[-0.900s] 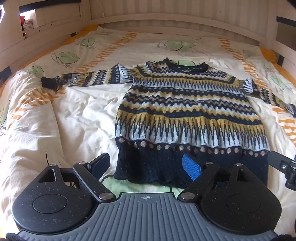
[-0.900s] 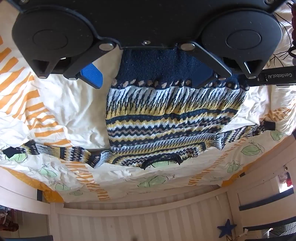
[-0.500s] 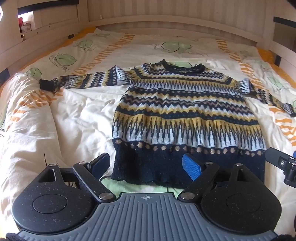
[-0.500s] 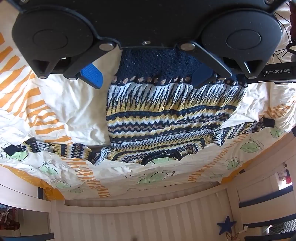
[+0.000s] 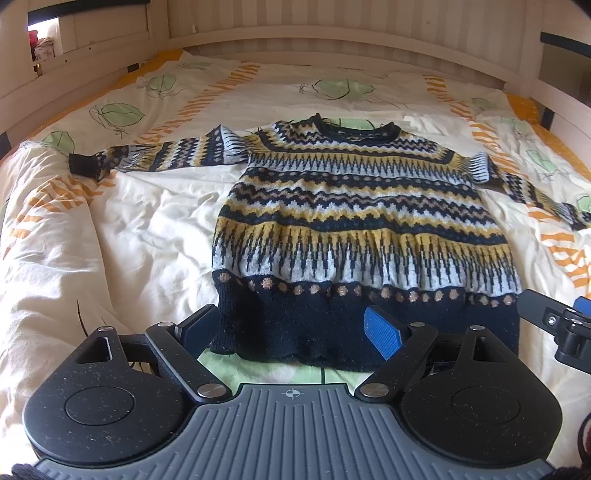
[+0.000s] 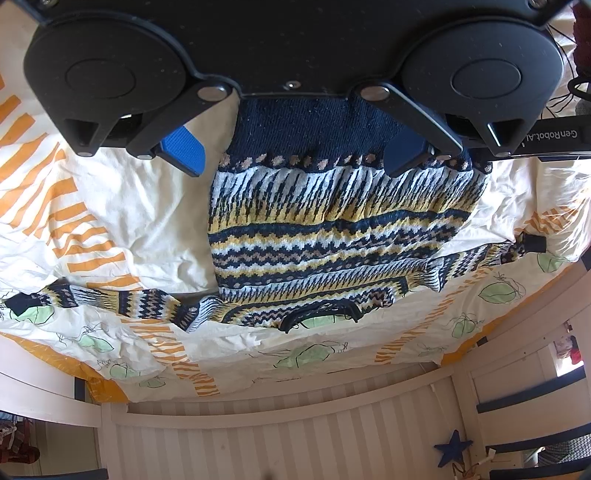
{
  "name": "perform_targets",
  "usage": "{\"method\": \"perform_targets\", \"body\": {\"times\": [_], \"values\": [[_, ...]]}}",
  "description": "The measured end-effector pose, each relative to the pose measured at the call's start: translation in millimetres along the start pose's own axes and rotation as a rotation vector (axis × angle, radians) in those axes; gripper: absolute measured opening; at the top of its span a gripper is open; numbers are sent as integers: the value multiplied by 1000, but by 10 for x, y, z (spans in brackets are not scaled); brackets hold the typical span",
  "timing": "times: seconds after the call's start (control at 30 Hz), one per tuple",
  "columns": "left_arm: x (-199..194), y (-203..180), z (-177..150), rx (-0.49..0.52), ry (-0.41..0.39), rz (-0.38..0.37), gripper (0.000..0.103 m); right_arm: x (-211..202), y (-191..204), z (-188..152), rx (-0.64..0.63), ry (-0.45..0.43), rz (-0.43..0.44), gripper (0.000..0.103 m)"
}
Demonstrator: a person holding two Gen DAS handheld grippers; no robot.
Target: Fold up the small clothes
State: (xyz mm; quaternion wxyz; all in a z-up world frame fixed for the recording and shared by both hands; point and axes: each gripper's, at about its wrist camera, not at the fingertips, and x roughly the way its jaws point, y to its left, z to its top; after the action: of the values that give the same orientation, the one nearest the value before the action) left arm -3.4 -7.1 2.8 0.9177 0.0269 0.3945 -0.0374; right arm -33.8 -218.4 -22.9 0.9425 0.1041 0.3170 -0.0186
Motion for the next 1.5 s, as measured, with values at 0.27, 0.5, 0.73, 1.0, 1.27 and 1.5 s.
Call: {"method": "perform_targets", "body": {"times": [0.27, 0.5, 0.73, 1.0, 1.27, 1.5], "values": [[22, 0, -1, -1, 4, -8, 85, 32, 12, -5, 4, 12, 9, 102], [41, -4, -4, -6, 7, -7, 85, 68, 25, 7, 2, 24, 18, 102], [60, 12, -6, -9, 10, -8, 85, 84, 35, 14, 2, 32, 20, 102], [84, 10, -10, -9, 15, -11, 85, 92, 32, 21, 2, 32, 20, 102], [111, 3, -15, -14, 27, -12, 85, 110, 27, 16, 4, 41, 21, 102], [148, 10, -14, -16, 41, -17, 85, 163, 16, -5, 19, 60, 22, 102]]}}
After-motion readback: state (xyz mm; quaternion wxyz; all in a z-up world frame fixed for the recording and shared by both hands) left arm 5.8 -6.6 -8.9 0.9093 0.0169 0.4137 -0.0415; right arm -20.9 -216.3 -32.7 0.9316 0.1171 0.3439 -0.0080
